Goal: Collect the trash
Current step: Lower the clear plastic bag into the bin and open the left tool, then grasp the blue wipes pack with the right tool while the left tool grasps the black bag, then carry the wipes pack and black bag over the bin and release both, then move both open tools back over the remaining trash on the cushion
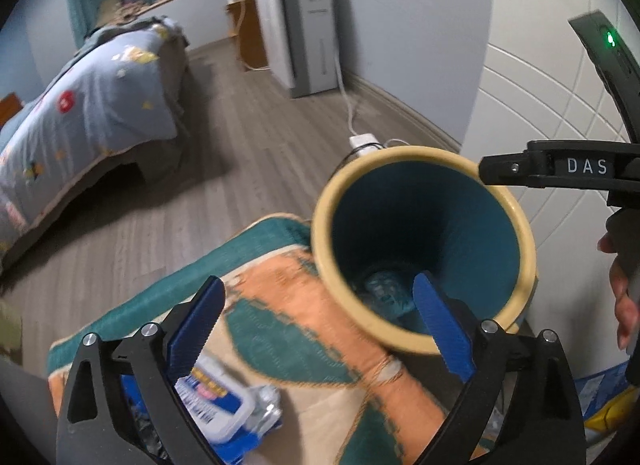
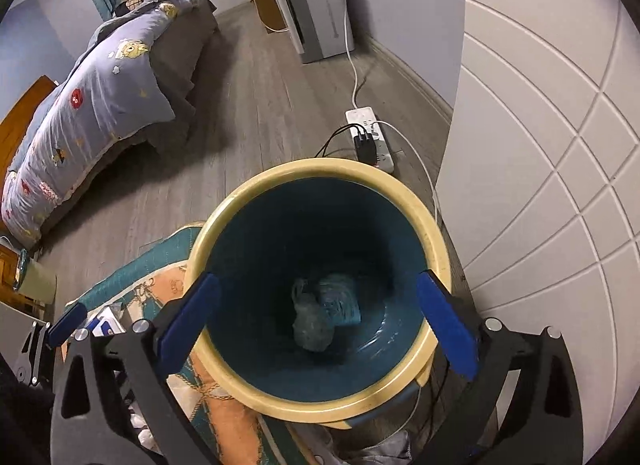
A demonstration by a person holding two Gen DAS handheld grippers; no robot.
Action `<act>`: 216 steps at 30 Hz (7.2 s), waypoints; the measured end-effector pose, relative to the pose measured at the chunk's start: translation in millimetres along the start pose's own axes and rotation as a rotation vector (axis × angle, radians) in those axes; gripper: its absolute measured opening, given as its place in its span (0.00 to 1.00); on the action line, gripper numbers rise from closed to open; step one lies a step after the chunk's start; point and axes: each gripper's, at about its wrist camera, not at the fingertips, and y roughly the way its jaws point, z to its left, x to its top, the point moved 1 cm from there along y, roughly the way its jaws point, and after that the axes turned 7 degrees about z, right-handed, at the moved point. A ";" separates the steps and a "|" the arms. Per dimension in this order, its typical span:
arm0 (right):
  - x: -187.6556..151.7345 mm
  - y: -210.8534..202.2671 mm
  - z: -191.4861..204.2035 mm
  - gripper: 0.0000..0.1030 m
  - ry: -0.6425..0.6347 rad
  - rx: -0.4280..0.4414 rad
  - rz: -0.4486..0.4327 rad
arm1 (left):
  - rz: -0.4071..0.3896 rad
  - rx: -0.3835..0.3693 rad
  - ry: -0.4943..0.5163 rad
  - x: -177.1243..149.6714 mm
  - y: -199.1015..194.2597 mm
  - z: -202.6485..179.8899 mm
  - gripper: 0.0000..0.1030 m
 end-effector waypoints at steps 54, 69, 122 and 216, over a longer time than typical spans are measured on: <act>-134.9 82.3 276.2 0.94 -0.650 -0.096 0.225 | 0.103 0.149 -0.373 -166.2 -83.3 237.5 0.94; -146.0 111.0 271.1 0.71 -0.672 -0.071 0.317 | 0.230 0.066 -0.372 -168.2 -28.8 224.1 0.94; -68.0 21.8 221.1 0.14 -0.446 0.215 0.171 | 0.044 -0.073 -0.321 -112.0 -77.1 204.2 0.12; -12.6 1.2 28.9 0.94 -0.050 -0.002 0.045 | -0.082 -0.047 -0.106 -29.0 -32.2 44.6 0.95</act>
